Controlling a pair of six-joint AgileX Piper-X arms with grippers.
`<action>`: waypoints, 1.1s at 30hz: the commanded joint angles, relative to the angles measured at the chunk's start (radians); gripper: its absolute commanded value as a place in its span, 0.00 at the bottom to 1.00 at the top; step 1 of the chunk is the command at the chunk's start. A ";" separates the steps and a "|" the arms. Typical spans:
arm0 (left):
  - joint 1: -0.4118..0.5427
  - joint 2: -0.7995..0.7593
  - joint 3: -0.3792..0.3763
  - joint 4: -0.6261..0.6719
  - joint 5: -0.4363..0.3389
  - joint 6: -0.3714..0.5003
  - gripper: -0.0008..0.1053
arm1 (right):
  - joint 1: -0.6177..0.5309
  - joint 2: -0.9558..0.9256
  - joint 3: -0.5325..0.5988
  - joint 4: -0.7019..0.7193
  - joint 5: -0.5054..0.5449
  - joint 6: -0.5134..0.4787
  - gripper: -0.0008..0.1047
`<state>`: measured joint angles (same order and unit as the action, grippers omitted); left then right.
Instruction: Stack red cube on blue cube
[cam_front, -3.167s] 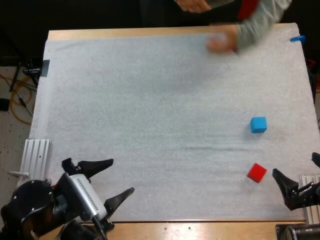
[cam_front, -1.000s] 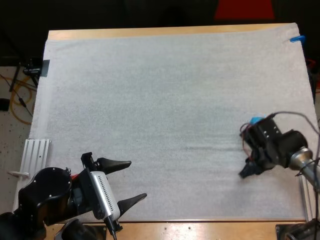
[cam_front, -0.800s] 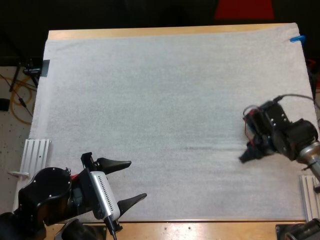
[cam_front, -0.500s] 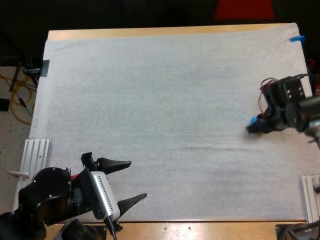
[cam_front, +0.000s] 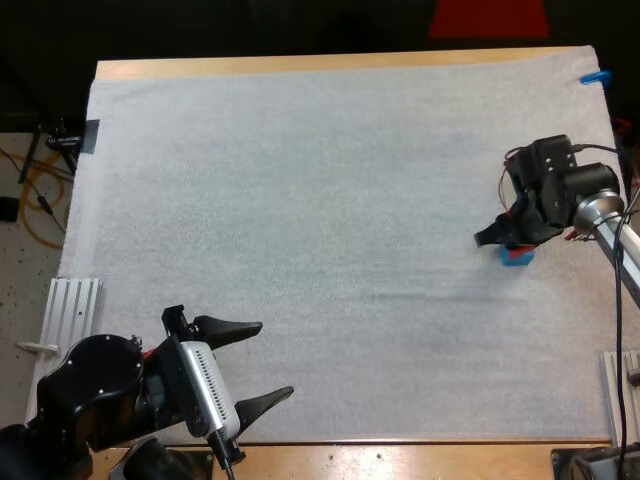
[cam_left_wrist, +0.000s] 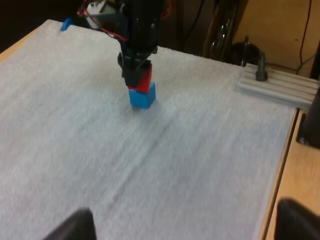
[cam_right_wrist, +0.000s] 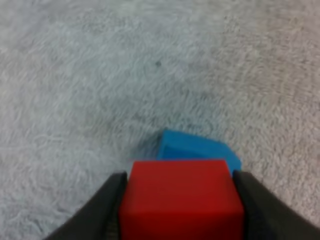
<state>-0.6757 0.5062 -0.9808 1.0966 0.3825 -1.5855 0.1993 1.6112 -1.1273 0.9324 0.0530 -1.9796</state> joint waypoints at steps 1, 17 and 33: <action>-0.004 0.000 -0.006 -0.001 0.003 -0.010 0.66 | -0.011 0.000 -0.010 -0.016 -0.004 0.009 0.01; -0.004 0.000 -0.006 -0.001 0.003 -0.010 0.66 | -0.022 0.032 -0.010 -0.014 -0.053 0.025 0.70; 0.001 0.000 -0.006 -0.009 -0.213 -0.003 0.66 | -0.020 -0.249 -0.010 -0.026 -0.034 0.058 0.76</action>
<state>-0.6757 0.5062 -0.9808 1.0966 0.3011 -1.5855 0.1795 1.4099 -1.1290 0.9164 0.0276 -1.9284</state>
